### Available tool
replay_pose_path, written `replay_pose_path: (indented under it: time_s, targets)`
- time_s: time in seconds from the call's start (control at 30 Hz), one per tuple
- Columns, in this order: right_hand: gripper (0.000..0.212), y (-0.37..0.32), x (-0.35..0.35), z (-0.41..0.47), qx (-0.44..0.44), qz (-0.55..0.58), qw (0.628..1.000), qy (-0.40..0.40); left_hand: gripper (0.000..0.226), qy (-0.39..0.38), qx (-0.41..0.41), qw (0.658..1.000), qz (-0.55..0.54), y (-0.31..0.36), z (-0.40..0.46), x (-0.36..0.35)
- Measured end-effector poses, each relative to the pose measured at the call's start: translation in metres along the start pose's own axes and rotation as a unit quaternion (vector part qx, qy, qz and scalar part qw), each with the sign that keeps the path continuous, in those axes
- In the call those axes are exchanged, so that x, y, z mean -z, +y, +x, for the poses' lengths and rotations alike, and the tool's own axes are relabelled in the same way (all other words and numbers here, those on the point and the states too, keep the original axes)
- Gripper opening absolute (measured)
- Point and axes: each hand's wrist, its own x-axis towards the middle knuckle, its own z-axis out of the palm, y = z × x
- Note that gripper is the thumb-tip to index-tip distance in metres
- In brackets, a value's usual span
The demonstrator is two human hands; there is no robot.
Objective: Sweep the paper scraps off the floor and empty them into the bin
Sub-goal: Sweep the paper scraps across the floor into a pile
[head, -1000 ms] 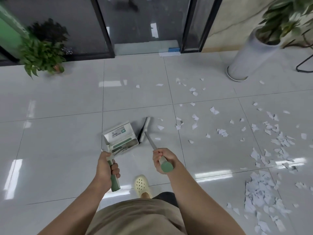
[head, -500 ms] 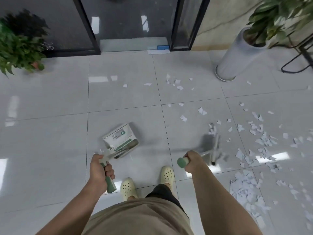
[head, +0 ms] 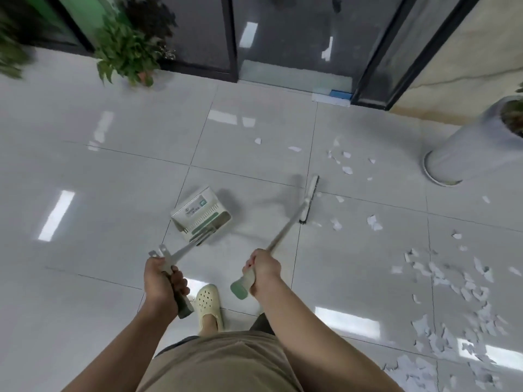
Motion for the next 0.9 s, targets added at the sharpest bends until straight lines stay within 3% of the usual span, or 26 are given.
replay_pose_path:
  time_s: [0.13,0.3,0.43,0.53,0.67,0.77,0.9]
  targets:
    - [0.013,0.023,-0.031,-0.014,-0.013,-0.085,0.994,-0.073,0.027,0.036,-0.028,0.999,-0.025,0.001,-0.002,0.028]
    - [0.007,0.032,-0.060,-0.023,-0.103,-0.145,0.969,-0.170,0.028,0.097,-0.047,0.992,-0.061,0.006,-0.008,0.062]
    - [0.038,0.037,-0.080,-0.005,-0.157,-0.210,0.935,-0.238,0.026,0.140,-0.055,0.986,-0.079,0.010,-0.011,0.086]
    - [0.046,0.050,-0.093,0.006,-0.227,-0.191,0.911,-0.287,0.023,0.160,-0.053,0.982,-0.083,0.013,-0.008,0.105]
    - [0.035,0.071,-0.101,0.022,-0.315,-0.131,0.897,-0.283,0.023,0.178,-0.049,0.979,-0.090,0.018,-0.004,0.126]
    - [0.024,0.073,-0.097,0.035,-0.302,-0.097,0.909,-0.269,0.022,0.183,-0.045,0.977,-0.100,0.021,-0.001,0.135]
    - [0.028,0.046,-0.073,0.052,-0.271,-0.045,0.927,-0.255,0.023,0.168,-0.036,0.982,-0.083,0.021,0.000,0.130]
